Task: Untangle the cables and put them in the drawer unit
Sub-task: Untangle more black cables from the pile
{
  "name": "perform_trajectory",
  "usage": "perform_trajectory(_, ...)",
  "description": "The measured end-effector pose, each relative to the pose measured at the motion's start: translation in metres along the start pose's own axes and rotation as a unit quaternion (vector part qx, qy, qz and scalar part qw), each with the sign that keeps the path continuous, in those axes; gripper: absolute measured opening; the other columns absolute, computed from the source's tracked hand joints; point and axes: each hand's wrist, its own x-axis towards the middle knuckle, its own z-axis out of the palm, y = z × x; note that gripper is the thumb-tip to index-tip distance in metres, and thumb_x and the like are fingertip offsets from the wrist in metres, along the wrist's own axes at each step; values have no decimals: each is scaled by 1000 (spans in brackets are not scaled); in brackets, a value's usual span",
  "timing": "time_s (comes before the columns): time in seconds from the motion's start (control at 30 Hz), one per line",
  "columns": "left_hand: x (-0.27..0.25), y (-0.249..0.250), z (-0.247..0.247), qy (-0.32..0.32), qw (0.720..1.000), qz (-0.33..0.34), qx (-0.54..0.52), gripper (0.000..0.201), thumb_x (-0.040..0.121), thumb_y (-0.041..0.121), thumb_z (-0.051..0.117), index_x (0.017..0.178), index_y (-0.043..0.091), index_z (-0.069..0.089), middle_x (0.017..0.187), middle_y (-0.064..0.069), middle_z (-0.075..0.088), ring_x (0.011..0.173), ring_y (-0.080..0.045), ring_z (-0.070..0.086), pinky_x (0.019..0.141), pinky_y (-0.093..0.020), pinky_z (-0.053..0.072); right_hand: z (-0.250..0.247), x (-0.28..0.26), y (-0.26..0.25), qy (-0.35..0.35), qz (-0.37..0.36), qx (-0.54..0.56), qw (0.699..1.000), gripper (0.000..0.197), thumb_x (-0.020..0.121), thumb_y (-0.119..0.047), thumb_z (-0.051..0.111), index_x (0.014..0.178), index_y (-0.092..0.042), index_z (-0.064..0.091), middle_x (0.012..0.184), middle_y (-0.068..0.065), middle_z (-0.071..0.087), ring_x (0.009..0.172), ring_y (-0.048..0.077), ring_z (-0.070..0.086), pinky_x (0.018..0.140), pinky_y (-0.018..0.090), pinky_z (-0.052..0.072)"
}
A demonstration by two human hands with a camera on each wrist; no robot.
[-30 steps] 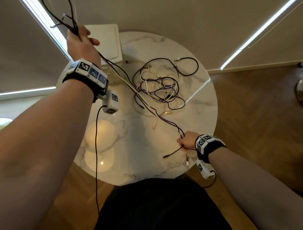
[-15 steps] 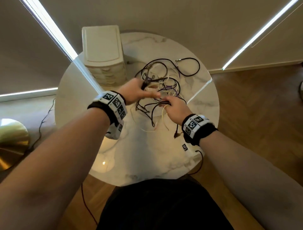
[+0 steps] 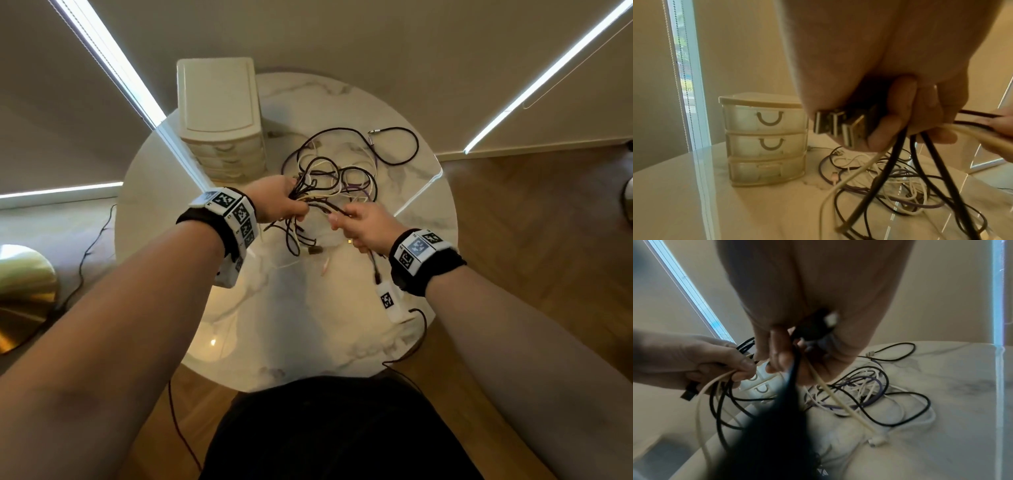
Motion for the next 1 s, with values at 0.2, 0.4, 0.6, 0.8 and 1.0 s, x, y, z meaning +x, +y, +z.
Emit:
perform_trajectory(0.2,3,-5,6,-29,1000,3,-10,31,89,46,76,84,16,68,63,6,53,57,-11,51,52,-25,38,9,-11,14,20,-2,-139,990,61,106,-59,24,90,-14,62,67,-4,47,58,12,44,61,30,38)
perform_trajectory(0.4,-2,-22,-13,50,968,-4,-247,47,106,57,43,100,19,71,63,8,49,48,-12,41,38,-20,34,3,-38,95,-204,192,-378,882,49,108,-46,33,85,-16,65,89,5,68,73,18,57,78,34,43)
perform_trajectory(0.6,2,-23,-12,16,955,4,-295,33,106,45,52,93,19,68,69,5,68,48,-10,40,39,-22,36,5,-26,48,45,90,-302,948,33,104,-35,46,113,-12,68,112,9,72,104,27,66,88,34,50)
perform_trajectory(0.8,-4,-2,-3,-16,913,22,-407,29,105,40,56,99,15,68,49,10,46,47,-10,41,42,-21,38,42,2,-48,-20,-92,-58,994,86,83,-43,80,153,-28,31,145,-5,55,130,5,51,110,24,37)
perform_trajectory(1.0,-11,-21,-16,56,912,9,-405,55,95,58,65,116,7,69,65,7,42,54,-12,36,45,-23,32,49,15,-40,38,-26,109,993,19,98,-5,46,106,-7,64,67,0,49,51,11,50,56,27,50)
